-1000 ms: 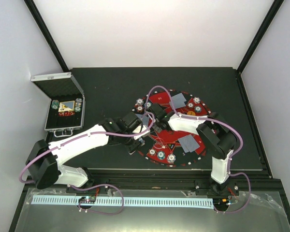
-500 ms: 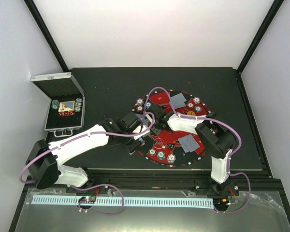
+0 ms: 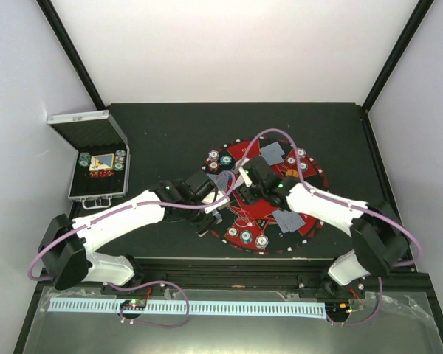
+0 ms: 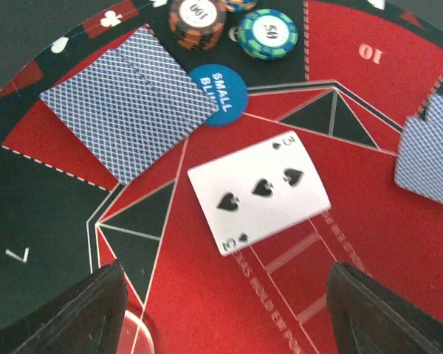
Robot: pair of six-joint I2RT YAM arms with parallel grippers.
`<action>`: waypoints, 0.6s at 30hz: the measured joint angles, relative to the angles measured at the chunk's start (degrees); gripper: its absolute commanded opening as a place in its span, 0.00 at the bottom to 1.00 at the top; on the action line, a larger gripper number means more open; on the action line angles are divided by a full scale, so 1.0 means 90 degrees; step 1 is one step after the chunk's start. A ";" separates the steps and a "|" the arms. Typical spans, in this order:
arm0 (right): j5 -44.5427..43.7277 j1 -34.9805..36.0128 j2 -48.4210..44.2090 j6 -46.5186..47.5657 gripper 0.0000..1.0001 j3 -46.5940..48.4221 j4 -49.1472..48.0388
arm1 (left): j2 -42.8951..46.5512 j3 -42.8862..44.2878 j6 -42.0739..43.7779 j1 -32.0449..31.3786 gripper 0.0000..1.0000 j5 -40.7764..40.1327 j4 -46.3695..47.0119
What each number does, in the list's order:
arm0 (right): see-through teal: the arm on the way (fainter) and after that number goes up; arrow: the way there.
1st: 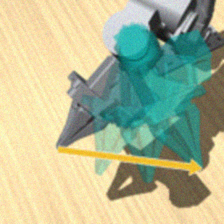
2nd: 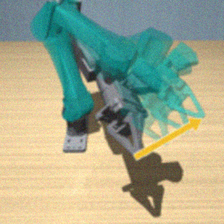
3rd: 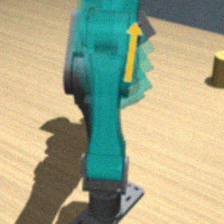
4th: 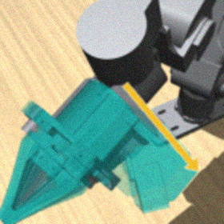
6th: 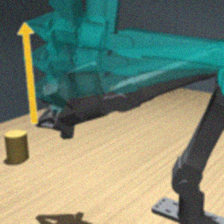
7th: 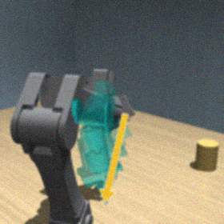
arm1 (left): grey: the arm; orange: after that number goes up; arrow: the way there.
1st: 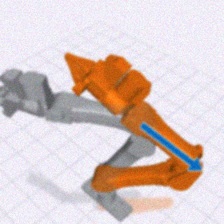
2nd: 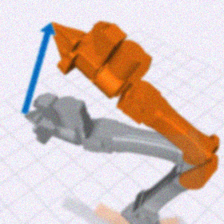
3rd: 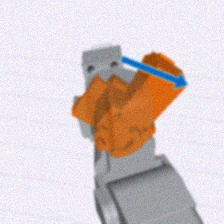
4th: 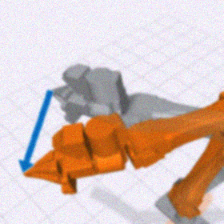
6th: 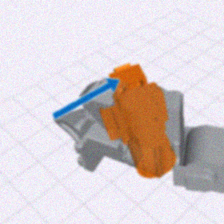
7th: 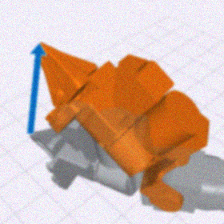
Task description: Distribute texas hold em gaming equipment
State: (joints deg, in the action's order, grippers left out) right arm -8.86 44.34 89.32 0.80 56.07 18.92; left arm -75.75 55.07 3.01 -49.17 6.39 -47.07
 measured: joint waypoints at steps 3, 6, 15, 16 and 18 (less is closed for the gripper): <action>0.0143 -0.0146 -0.0631 -0.0442 0.77 -0.0381 0.0046 | 0.0005 0.0000 0.0002 -0.0002 0.51 0.0158 -0.0005; 0.0556 -0.0376 -0.1100 -0.0935 0.77 -0.0833 0.0066 | 0.0007 0.0000 0.0002 -0.0002 0.51 0.0316 -0.0002; 0.3201 -0.0573 -0.2110 -0.2387 0.77 -0.1853 -0.0515 | 0.0095 0.0000 0.0012 -0.0216 0.51 0.0639 0.0002; 0.3453 -0.0573 -0.2108 -0.2506 0.77 -0.1887 -0.0624 | 0.0095 0.0000 0.0012 -0.0250 0.51 0.0665 0.0002; 0.3976 -0.0573 -0.2086 -0.2722 0.74 -0.1953 -0.0852 | 0.0095 0.0000 0.0017 -0.0311 0.51 0.0704 0.0010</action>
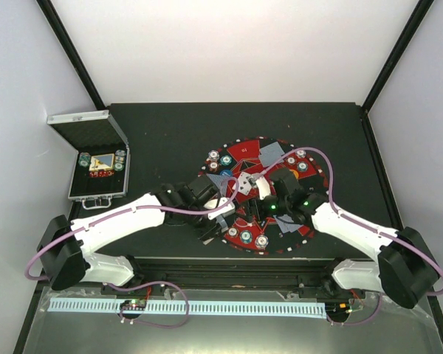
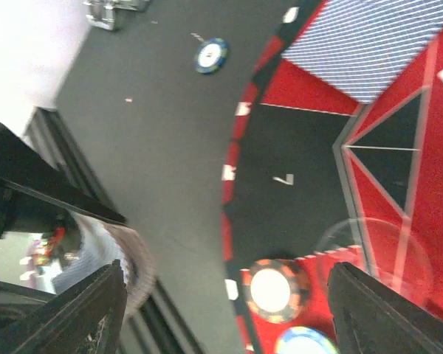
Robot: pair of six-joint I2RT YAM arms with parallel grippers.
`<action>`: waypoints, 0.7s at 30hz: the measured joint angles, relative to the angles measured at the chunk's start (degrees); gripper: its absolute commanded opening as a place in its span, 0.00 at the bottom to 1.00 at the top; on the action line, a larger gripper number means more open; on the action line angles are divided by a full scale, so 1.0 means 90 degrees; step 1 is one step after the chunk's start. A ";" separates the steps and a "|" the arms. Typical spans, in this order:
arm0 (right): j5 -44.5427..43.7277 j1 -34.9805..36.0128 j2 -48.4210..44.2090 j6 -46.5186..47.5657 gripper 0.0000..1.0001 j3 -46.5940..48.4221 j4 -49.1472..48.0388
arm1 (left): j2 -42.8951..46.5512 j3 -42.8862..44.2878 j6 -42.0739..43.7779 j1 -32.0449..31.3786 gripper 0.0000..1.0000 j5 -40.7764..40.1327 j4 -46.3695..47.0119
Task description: Distribute texas hold em gaming equipment
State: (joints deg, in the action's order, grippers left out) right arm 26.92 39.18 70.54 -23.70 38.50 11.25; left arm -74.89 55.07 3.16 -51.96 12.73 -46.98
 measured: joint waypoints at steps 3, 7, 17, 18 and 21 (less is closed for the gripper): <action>0.0636 0.0000 0.0136 -0.0148 0.70 -0.0005 -0.0257 | 0.0002 0.0000 0.0012 -0.0097 0.51 0.0046 0.0002; 0.1294 0.0000 0.0561 -0.0131 0.66 0.0056 -0.0376 | 0.0002 0.0000 0.0015 -0.0170 0.51 0.0070 0.0002; 0.2353 0.0036 0.1273 -0.0070 0.65 0.0078 -0.0665 | 0.0000 0.0000 0.0032 -0.0262 0.51 0.0083 0.0005; 0.2407 0.0036 0.1287 -0.0078 0.65 0.0078 -0.0733 | 0.0000 0.0000 0.0032 -0.0267 0.51 0.0087 0.0005; 0.2545 0.0044 0.1348 -0.0100 0.65 0.0078 -0.0916 | 0.0000 0.0000 0.0032 -0.0272 0.51 0.0100 0.0005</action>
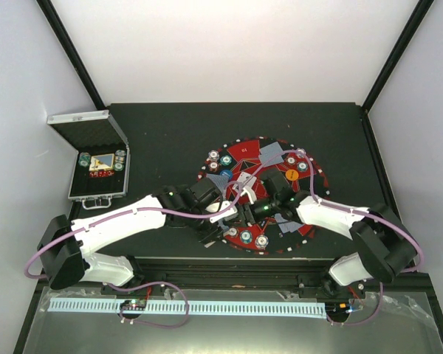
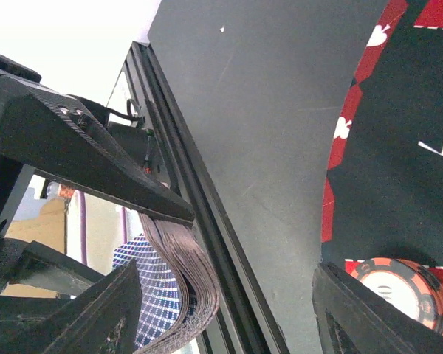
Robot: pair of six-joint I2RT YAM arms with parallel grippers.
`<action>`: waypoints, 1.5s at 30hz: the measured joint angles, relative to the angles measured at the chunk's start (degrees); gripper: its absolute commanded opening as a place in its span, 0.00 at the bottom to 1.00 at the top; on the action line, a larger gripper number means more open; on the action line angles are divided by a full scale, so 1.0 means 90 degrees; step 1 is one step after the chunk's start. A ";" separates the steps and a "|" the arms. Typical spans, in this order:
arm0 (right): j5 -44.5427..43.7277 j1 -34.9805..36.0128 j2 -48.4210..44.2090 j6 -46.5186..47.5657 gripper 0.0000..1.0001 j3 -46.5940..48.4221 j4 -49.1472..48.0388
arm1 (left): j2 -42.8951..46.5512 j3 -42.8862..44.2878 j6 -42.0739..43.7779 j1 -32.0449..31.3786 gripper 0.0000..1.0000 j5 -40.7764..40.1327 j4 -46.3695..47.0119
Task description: Distribute texas hold em gaming equipment
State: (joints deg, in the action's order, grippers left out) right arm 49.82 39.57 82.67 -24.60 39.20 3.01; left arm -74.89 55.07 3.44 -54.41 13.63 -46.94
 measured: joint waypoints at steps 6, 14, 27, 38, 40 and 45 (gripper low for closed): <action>0.0138 0.0070 0.0165 0.0036 0.63 0.0000 -0.0112 | -0.0015 0.0000 0.0000 0.0000 0.51 0.0017 0.0000; 0.0097 0.0107 0.0248 0.0129 0.54 -0.0002 -0.0177 | -0.0015 0.0000 0.0002 0.0000 0.51 0.0017 0.0000; -0.0010 0.0114 0.0270 0.0311 0.44 -0.0002 -0.0197 | -0.0015 0.0000 0.0000 -0.0007 0.50 0.0010 -0.0012; -0.0262 0.0087 -0.0100 0.0464 0.37 -0.0066 -0.0027 | -0.0015 0.0000 0.0000 -0.0007 0.50 0.0010 0.0032; -0.0262 0.0087 -0.0102 0.0512 0.35 -0.0066 0.0010 | -0.0017 0.0000 0.0000 -0.0010 0.50 0.0010 0.0029; -0.0250 0.0053 -0.0228 0.0580 0.27 -0.0066 0.0109 | -0.0017 0.0000 0.0000 -0.0012 0.50 0.0007 0.0034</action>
State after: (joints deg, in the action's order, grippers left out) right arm 47.57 40.05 80.62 -19.38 38.61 3.99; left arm -75.05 55.07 3.44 -54.52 13.69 -46.63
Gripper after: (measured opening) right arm 0.301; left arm 0.507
